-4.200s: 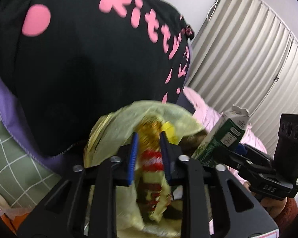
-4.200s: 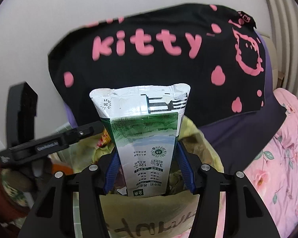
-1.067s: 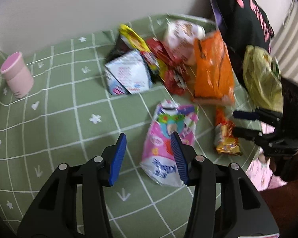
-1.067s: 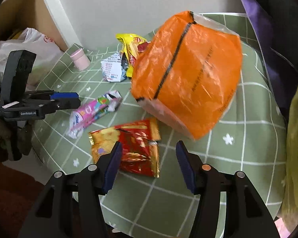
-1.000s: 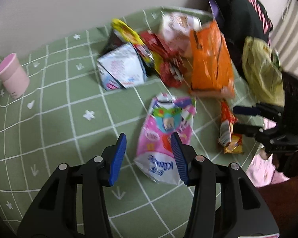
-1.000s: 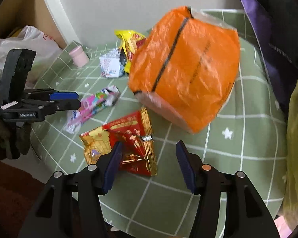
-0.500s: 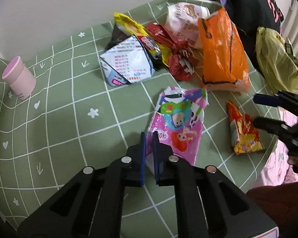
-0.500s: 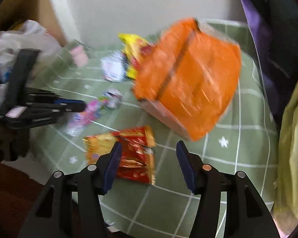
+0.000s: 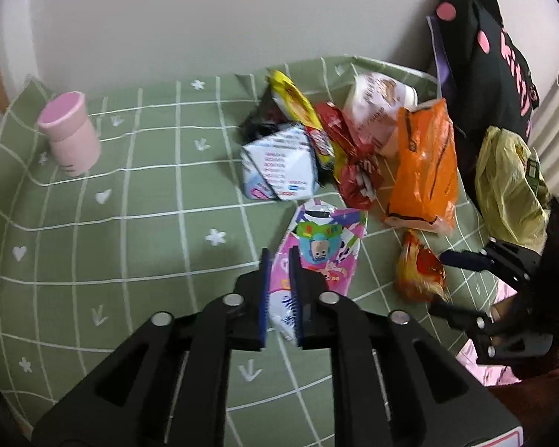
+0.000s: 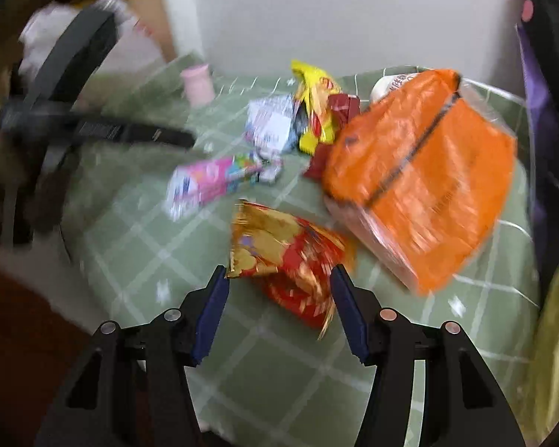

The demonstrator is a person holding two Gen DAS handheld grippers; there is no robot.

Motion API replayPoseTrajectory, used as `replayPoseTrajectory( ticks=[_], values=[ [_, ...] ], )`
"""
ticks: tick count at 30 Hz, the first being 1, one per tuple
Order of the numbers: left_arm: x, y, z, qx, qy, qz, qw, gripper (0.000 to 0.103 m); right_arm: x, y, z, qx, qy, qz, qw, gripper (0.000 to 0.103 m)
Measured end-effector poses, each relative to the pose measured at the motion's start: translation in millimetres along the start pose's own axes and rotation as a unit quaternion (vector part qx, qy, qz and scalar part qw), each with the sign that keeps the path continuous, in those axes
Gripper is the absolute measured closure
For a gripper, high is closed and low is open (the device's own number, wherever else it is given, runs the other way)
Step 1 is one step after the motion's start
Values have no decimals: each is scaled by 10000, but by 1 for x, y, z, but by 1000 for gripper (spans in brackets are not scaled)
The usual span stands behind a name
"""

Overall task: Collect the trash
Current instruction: 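Grasp the red-gold candy packet with the right gripper, then carry the pink wrapper and red-gold packet over the yellow bag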

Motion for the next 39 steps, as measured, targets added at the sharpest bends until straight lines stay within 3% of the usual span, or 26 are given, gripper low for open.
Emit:
replayPoseTrajectory(
  ticks=[2, 7, 12, 14, 17, 19, 24, 30, 32, 34, 39],
  values=[
    [-7, 6, -2, -123, -54, -35, 9999, 84, 8, -4, 10, 161, -9, 96, 9998, 50],
    [-16, 12, -7, -250, -132, -115, 9995, 82, 9, -5, 16, -196, 49, 75, 9998, 50],
    [-24, 18, -15, -375, -205, -21, 9991, 82, -18, 0, 20, -88, -121, 1132, 9935, 50],
    [-28, 23, -16, -555, -277, -18, 9981, 78, -24, 0, 18, -262, -126, 1006, 9945, 50],
    [-30, 27, -20, -787, -333, -41, 9963, 73, -8, -4, 9, -876, 242, 309, 9954, 50],
    [-29, 26, -22, -788, -304, -32, 9964, 71, 2, -10, 9, -1039, 298, 140, 9940, 50],
    [-27, 23, -28, -785, -204, 112, 9966, 64, 22, -19, 30, -786, 57, 484, 9957, 50],
    [-26, 18, -34, -759, -154, 288, 9966, 61, 46, -27, 22, -462, 507, 569, 9960, 50],
    [-23, 16, -35, -758, -123, 322, 9965, 61, 38, -25, 17, -360, 425, 671, 9962, 65],
    [-19, 15, -34, -753, -80, 327, 9966, 61, 29, -28, 12, -143, 434, 644, 9969, 73],
    [-5, 7, -32, -595, 53, 397, 9974, 61, -1, -38, 14, 356, 161, 335, 9987, 76]
  ],
)
Point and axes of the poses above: each gripper's, at about its wrist camera, not at the fingertips, and x roughly the way its jaws point, y to its left, z to its top, the point moved 6 cm from there along x, roughly the way its jaws point, and after that the axes turned 12 degrees about -x, right-handed, at the moved point
